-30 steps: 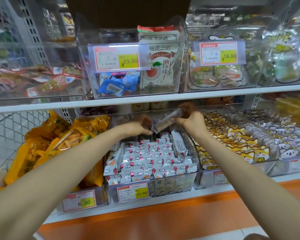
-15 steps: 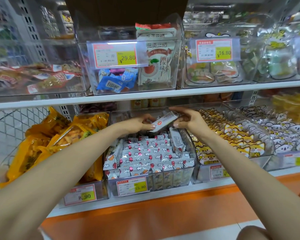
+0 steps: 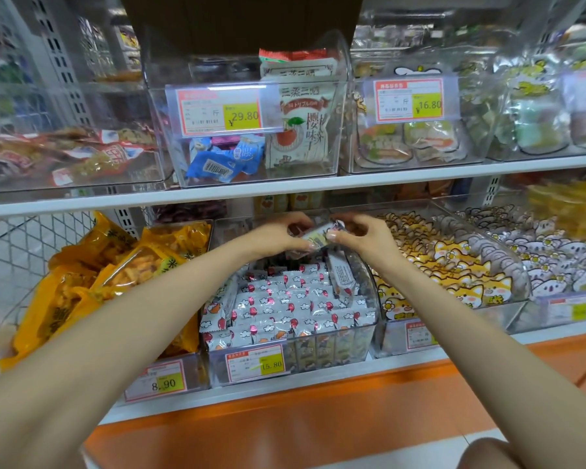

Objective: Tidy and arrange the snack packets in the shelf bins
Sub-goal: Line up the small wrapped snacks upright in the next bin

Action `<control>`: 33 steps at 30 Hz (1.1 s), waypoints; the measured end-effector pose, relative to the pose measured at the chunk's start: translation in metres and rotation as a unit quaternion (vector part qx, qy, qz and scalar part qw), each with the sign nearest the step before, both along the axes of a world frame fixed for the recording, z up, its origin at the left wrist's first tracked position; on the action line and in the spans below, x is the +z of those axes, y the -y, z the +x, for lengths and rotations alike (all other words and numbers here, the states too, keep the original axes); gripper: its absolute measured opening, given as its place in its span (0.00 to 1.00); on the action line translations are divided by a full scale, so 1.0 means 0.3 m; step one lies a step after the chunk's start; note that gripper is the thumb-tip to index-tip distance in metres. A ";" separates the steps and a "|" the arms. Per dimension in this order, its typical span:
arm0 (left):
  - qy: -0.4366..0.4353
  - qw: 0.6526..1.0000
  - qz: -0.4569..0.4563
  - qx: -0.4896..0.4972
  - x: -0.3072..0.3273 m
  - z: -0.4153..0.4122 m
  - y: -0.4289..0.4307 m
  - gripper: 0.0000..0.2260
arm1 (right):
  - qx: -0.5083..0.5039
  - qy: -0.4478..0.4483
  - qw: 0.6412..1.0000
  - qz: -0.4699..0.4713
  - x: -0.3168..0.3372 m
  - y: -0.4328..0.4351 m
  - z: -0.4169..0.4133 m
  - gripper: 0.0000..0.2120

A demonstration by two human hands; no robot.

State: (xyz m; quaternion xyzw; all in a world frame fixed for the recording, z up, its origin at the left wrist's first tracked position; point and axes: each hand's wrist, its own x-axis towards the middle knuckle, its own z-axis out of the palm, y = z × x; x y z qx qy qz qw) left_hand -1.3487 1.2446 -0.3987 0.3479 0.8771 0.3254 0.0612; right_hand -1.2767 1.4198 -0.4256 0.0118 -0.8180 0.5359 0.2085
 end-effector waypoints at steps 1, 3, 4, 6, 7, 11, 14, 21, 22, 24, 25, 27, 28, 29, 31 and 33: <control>-0.010 1.000 0.010 0.003 -0.004 -0.005 -0.007 0.19 | 0.001 -0.003 1.000 -0.005 -0.003 -0.002 0.001 0.16; -0.012 0.999 0.039 0.028 -0.012 -0.015 -0.013 0.17 | -0.005 -0.010 1.000 -0.017 -0.008 -0.014 0.003 0.15; -0.010 0.998 0.051 0.048 -0.014 -0.020 -0.015 0.17 | -0.016 -0.010 1.000 -0.018 -0.011 -0.022 0.006 0.14; -0.005 0.994 0.067 0.085 -0.018 -0.034 -0.018 0.20 | -0.039 -0.002 0.999 -0.004 -0.018 -0.038 0.013 0.11; 0.002 0.993 0.074 0.094 -0.021 -0.041 -0.020 0.20 | -0.045 0.005 0.999 0.010 -0.021 -0.043 0.016 0.11; 0.019 0.993 0.029 0.108 -0.053 -0.062 -0.030 0.23 | -0.026 0.028 0.998 0.057 -0.025 -0.051 0.039 0.11; 0.034 0.993 0.015 0.110 -0.077 -0.069 -0.045 0.24 | -0.011 0.026 0.996 0.084 -0.027 -0.052 0.054 0.09; 0.025 0.995 0.025 0.090 -0.081 -0.079 -0.047 0.25 | -0.007 0.021 0.995 0.102 -0.036 -0.054 0.058 0.09; 0.024 0.996 0.029 0.087 -0.076 -0.079 -0.043 0.25 | -0.007 0.020 0.995 0.102 -0.037 -0.055 0.059 0.09; 0.027 0.995 0.042 0.083 -0.070 -0.082 -0.031 0.25 | -0.007 0.017 0.995 0.102 -0.037 -0.056 0.061 0.09; 0.033 0.994 0.054 0.084 -0.070 -0.085 -0.024 0.24 | -0.007 0.017 0.994 0.104 -0.038 -0.057 0.061 0.09; 0.048 0.990 0.092 0.097 -0.071 -0.094 -0.009 0.20 | -0.007 0.017 0.994 0.111 -0.040 -0.059 0.060 0.10; 0.052 0.987 0.109 0.108 -0.070 -0.097 -0.001 0.18 | -0.008 0.017 0.993 0.119 -0.042 -0.060 0.058 0.11; 0.054 0.983 0.125 0.120 -0.068 -0.102 0.007 0.16 | -0.010 0.015 0.992 0.129 -0.043 -0.060 0.057 0.11; 0.052 0.975 0.160 0.147 -0.062 -0.114 0.023 0.14 | -0.014 0.013 0.988 0.150 -0.045 -0.060 0.055 0.11; 0.036 0.967 0.183 0.174 -0.056 -0.124 0.032 0.14 | -0.017 0.016 0.986 0.164 -0.044 -0.058 0.055 0.12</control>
